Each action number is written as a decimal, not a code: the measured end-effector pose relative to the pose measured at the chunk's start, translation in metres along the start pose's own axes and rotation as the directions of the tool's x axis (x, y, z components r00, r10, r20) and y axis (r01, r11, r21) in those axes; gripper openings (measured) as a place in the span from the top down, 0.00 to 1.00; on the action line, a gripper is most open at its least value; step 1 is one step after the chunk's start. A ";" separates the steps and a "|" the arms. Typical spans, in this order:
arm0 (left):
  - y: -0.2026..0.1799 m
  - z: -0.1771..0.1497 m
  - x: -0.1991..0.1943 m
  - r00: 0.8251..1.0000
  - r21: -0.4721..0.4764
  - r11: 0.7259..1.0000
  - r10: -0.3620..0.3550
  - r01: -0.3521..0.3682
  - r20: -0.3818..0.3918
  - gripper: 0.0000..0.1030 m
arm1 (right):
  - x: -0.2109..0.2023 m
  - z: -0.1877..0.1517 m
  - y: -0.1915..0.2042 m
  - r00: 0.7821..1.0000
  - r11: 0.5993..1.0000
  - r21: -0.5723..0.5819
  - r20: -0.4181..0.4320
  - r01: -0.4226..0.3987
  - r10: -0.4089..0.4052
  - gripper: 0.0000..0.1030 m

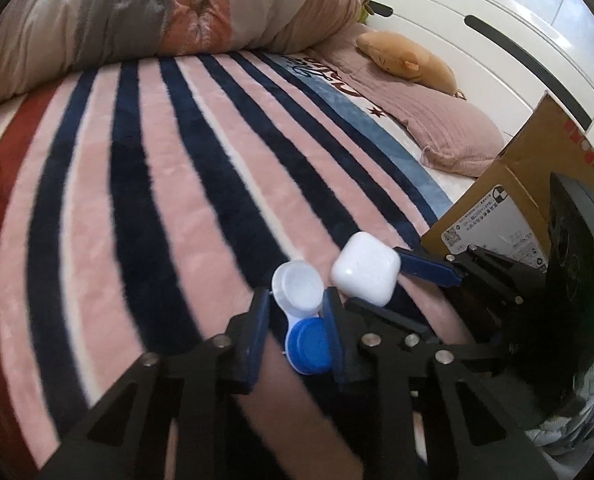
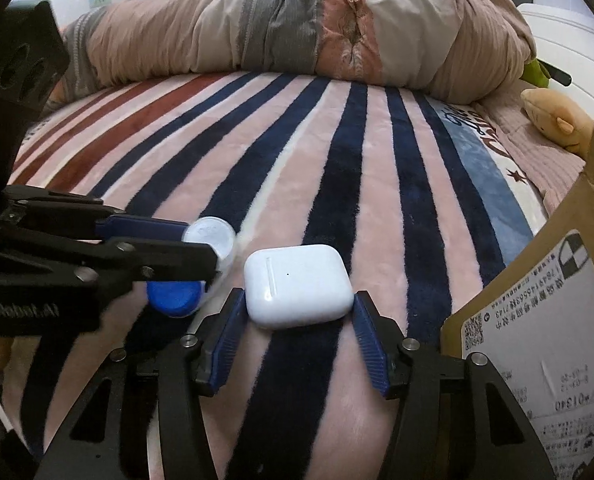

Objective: Organize rigid objects
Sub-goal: 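Grasp the white earbud case with the right gripper while the left grasps the lens case, then drop the earbud case and lens case into the box with both grippers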

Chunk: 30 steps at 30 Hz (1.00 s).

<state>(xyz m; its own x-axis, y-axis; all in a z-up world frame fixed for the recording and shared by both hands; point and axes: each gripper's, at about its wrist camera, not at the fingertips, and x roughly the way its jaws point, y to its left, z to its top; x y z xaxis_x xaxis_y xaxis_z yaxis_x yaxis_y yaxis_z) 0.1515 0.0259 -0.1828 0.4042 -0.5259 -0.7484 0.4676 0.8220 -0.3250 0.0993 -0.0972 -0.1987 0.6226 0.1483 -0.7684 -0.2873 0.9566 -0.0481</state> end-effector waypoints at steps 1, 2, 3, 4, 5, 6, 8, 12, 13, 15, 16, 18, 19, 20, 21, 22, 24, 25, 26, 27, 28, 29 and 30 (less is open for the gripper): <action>0.001 -0.002 -0.003 1.000 0.004 1.000 0.013 -0.013 -0.002 0.77 | -0.002 -0.001 0.001 1.000 1.000 -0.002 0.000 -0.006 0.006 0.52; 0.000 -0.005 -0.007 1.000 0.009 1.000 0.021 -0.021 -0.005 0.77 | -0.004 -0.002 0.001 1.000 1.000 -0.007 -0.003 -0.012 0.012 0.52; -0.001 -0.009 -0.011 1.000 0.017 1.000 0.025 -0.025 -0.012 0.77 | -0.006 -0.003 0.003 1.000 1.000 -0.014 -0.008 -0.021 0.020 0.52; -0.002 -0.014 -0.017 0.999 0.033 0.999 0.030 -0.029 -0.020 0.77 | -0.009 -0.005 0.005 0.999 0.999 -0.023 -0.017 -0.036 0.035 0.52; -0.003 -0.017 -0.020 0.999 0.042 0.999 0.034 -0.033 -0.024 0.77 | -0.011 -0.007 0.007 0.998 0.998 -0.028 -0.025 -0.052 0.051 0.52; -0.003 -0.022 -0.025 0.999 0.054 0.998 0.039 -0.037 -0.034 0.77 | -0.015 -0.010 0.010 0.996 0.996 -0.032 -0.037 -0.079 0.078 0.52; -0.004 -0.031 -0.035 0.998 0.071 0.997 0.046 -0.042 -0.050 0.77 | -0.021 -0.015 0.015 0.990 0.991 -0.049 -0.062 -0.127 0.124 0.52; -0.005 -0.044 -0.043 0.997 0.054 0.997 0.057 -0.054 -0.054 0.57 | -0.031 -0.026 0.021 0.981 0.981 -0.065 -0.075 -0.183 0.178 0.51; -0.006 -0.046 -0.041 0.996 0.048 0.997 0.069 -0.067 -0.049 0.53 | -0.031 -0.028 0.021 0.981 0.980 -0.065 -0.068 -0.187 0.183 0.51; -0.008 -0.050 -0.035 0.995 0.042 0.996 0.086 -0.084 -0.047 0.50 | -0.031 -0.029 0.021 0.980 0.979 -0.068 -0.065 -0.191 0.187 0.51; -0.009 -0.051 -0.031 0.994 0.034 0.994 0.101 -0.100 -0.036 0.50 | -0.030 -0.028 0.021 0.980 0.979 -0.068 -0.064 -0.193 0.189 0.50; -0.011 -0.052 -0.026 0.990 0.014 0.990 0.138 -0.138 -0.019 0.52 | -0.028 -0.027 0.022 0.981 0.978 -0.084 -0.059 -0.190 0.186 0.50; -0.011 -0.053 -0.025 0.987 0.008 0.987 0.158 -0.158 -0.008 0.55 | -0.026 -0.027 0.024 0.982 0.978 -0.096 -0.055 -0.186 0.181 0.50; -0.012 -0.055 -0.025 0.985 0.007 0.985 0.173 -0.173 -0.001 0.59 | -0.026 -0.025 0.025 0.983 0.978 -0.103 -0.053 -0.182 0.178 0.50; -0.013 -0.056 -0.025 0.983 0.006 0.983 0.186 -0.186 0.004 0.62 | -0.024 -0.025 0.027 0.984 0.978 -0.112 -0.047 -0.176 0.172 0.50; -0.013 -0.057 -0.025 0.981 0.006 0.981 0.193 -0.193 0.010 0.62 | -0.023 -0.024 0.028 0.985 0.978 -0.117 -0.042 -0.173 0.169 0.50; -0.012 -0.059 -0.027 0.982 -0.002 0.982 0.191 -0.191 0.013 0.63 | -0.022 -0.023 0.030 0.986 0.978 -0.131 -0.036 -0.165 0.162 0.51; -0.011 -0.060 -0.030 0.981 -0.008 0.982 0.191 -0.191 0.015 0.71 | -0.022 -0.023 0.031 0.987 0.978 -0.132 -0.033 -0.160 0.157 0.52; -0.008 -0.061 -0.033 0.980 -0.012 0.981 0.196 -0.196 0.013 0.73 | -0.022 -0.022 0.031 0.988 0.979 -0.133 -0.032 -0.155 0.152 0.52; -0.007 -0.061 -0.036 0.980 -0.019 0.980 0.197 -0.197 0.013 0.73 | -0.024 -0.023 0.032 0.989 0.979 -0.138 -0.031 -0.149 0.147 0.52; -0.006 -0.063 -0.042 0.982 -0.025 0.982 0.190 -0.189 0.015 0.73 | -0.026 -0.023 0.033 0.989 0.979 -0.141 -0.029 -0.150 0.147 0.52; -0.005 -0.066 -0.048 0.981 -0.030 0.981 0.191 -0.190 0.021 0.73 | -0.029 -0.022 0.034 0.988 0.978 -0.143 -0.027 -0.153 0.151 0.52; -0.003 -0.067 -0.054 0.980 -0.034 0.980 0.198 -0.197 0.025 0.73 | -0.034 -0.022 0.035 0.987 0.976 -0.146 -0.018 -0.161 0.160 0.52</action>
<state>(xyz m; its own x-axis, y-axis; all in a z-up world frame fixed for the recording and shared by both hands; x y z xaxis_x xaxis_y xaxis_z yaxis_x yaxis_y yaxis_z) 0.0755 0.0660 -0.1802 0.5082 -0.3579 -0.7834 0.3519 0.9165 -0.1904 0.0517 -0.0741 -0.1885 0.5550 0.2951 -0.7778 -0.4868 0.8734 -0.0160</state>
